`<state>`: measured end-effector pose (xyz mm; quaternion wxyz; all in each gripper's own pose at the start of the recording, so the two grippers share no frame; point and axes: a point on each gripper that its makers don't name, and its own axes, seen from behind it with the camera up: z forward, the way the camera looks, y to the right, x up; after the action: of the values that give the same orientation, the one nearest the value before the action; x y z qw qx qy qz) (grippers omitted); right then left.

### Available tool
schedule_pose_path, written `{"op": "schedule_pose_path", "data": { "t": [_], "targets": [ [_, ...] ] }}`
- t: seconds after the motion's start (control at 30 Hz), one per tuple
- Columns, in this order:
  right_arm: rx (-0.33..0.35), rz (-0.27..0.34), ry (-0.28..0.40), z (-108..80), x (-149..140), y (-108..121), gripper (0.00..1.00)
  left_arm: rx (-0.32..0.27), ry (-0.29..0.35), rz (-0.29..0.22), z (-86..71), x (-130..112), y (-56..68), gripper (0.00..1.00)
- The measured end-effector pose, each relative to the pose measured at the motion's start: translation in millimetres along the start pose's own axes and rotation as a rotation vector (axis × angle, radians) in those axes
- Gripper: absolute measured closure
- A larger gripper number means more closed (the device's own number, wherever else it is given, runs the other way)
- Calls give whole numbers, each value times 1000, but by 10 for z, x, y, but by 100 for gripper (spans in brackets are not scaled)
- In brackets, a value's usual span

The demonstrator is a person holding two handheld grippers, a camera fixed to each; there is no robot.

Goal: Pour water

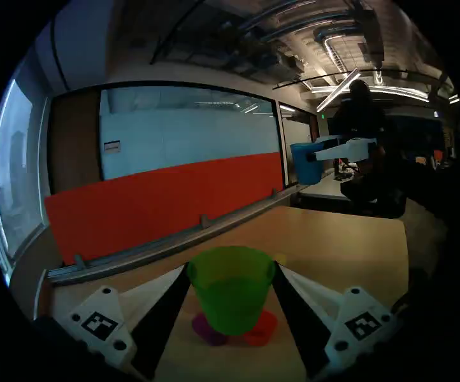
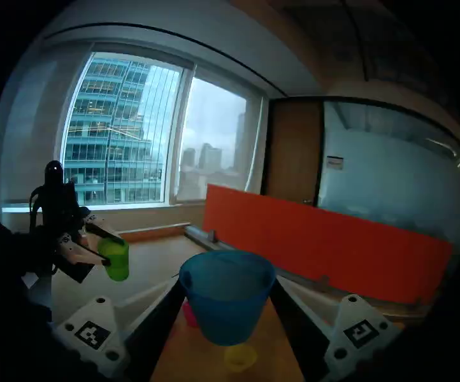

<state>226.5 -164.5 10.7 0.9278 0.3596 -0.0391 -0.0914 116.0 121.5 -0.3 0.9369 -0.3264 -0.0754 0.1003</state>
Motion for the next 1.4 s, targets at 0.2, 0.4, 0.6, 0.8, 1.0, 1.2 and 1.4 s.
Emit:
{"op": "schedule_pose_path", "data": {
  "t": [0.2,0.4,0.6,0.8,1.0,1.2,1.4],
  "targets": [
    [19,2,-48,18,-264,-39,8,9,-63,3,-25,-258,-28,12],
    [38,21,-81,43,-499,-75,8,-2,-128,-9,-41,-526,1,11],
    [49,26,-107,51,-697,-82,8,-11,-193,-6,-4,-778,44,11],
    [55,15,-144,46,-916,-93,8,-20,-266,-9,38,-1036,63,11],
    [62,23,-169,47,-1097,-99,8,-28,-326,-8,50,-1269,59,11],
    [56,17,-196,62,-1301,-55,8,-39,-393,1,50,-1540,73,11],
    [57,-22,-235,95,-1497,-64,8,-61,-453,4,72,-1758,111,11]
  ]
}}
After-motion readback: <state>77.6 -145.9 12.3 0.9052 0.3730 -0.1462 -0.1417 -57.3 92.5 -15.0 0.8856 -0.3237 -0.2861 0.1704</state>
